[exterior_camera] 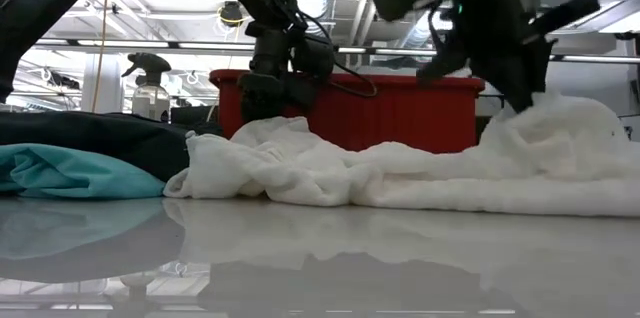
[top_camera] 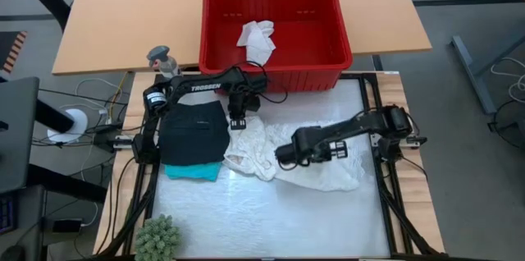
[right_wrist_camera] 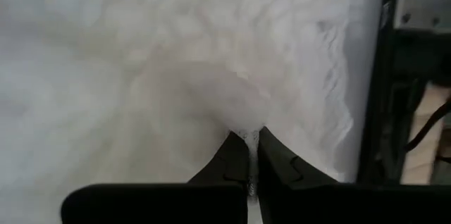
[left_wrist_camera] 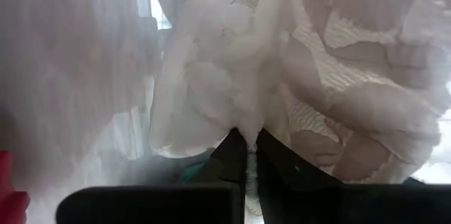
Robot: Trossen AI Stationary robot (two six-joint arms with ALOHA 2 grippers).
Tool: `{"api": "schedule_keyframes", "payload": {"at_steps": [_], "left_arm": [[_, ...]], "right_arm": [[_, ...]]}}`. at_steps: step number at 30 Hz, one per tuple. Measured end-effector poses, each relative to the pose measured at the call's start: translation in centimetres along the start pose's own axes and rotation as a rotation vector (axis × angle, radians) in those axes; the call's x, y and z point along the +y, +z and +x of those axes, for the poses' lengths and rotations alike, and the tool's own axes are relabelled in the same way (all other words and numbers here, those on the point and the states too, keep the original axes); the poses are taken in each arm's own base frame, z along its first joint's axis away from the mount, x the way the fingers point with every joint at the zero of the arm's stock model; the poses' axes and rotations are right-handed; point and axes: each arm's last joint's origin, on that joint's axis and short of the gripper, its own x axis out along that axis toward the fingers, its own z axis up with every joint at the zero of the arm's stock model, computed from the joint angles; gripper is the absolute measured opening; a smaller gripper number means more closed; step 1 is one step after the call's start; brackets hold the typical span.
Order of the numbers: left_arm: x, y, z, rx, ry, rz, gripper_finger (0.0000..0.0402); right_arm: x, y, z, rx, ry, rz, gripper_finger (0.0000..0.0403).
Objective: Fold laundry
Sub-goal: Fold the white dress
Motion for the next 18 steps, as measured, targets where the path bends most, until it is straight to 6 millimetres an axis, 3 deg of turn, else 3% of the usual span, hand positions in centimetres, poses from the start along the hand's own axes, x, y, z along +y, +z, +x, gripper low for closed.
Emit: {"api": "schedule_keyframes", "payload": {"at_steps": [11,18], "left_arm": [[0.0,0.1,0.0,-0.009,0.003,0.002,0.0002],[0.0,0.2,0.0,-0.028,-0.028,0.002,0.0002]], "right_arm": [[-0.1,6.9,1.2,-0.112,-0.049,-0.006,0.0036],[-0.9,10.9,1.7,-0.077,-0.069,-0.021,0.0037]]}}
